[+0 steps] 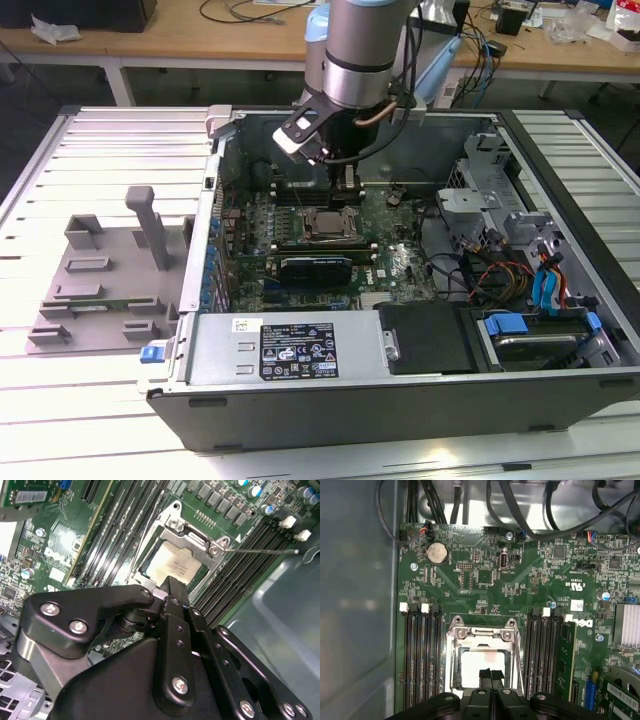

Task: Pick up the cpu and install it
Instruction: 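Close the cpu cover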

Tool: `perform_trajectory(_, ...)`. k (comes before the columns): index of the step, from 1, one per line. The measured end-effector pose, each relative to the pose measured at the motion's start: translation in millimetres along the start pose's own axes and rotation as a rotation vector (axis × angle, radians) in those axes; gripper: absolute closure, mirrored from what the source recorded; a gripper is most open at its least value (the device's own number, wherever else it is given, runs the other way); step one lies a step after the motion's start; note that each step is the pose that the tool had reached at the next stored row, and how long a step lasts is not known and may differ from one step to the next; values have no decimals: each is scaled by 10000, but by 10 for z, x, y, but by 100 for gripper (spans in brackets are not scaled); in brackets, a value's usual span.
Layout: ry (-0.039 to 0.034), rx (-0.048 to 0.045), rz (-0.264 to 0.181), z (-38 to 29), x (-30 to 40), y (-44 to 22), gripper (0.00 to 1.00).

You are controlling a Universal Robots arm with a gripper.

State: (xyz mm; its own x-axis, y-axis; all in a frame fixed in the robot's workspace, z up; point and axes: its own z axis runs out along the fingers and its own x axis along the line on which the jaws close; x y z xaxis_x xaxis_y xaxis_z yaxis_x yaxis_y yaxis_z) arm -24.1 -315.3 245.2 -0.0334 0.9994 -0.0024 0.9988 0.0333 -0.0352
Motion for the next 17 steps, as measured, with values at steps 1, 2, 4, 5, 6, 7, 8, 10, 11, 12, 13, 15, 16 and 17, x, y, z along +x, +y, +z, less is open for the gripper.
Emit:
perform_trajectory(1,0,0,1,1,0,-9,89)
perform_trajectory(2,0,0,1,2,1,-29,89)
perform_trajectory(4,0,0,0,5,2,-70,89)
perform_trajectory(5,0,0,0,7,3,-92,89)
perform_trajectory(6,-2,1,0,11,3,-114,89)
perform_trajectory(7,-2,2,1,16,4,-131,89)
perform_trajectory(8,-1,1,1,20,4,-141,89)
perform_trajectory(10,0,0,0,39,6,-169,89)
perform_trajectory(11,0,0,1,58,6,-180,89)
perform_trajectory(12,-1,0,0,78,6,-188,89)
perform_trajectory(13,-1,0,0,91,7,-191,89)
perform_trajectory(15,0,0,0,136,7,-203,89)
perform_trajectory(16,0,0,1,172,8,-226,89)
perform_trajectory(17,0,0,1,200,9,-234,89)
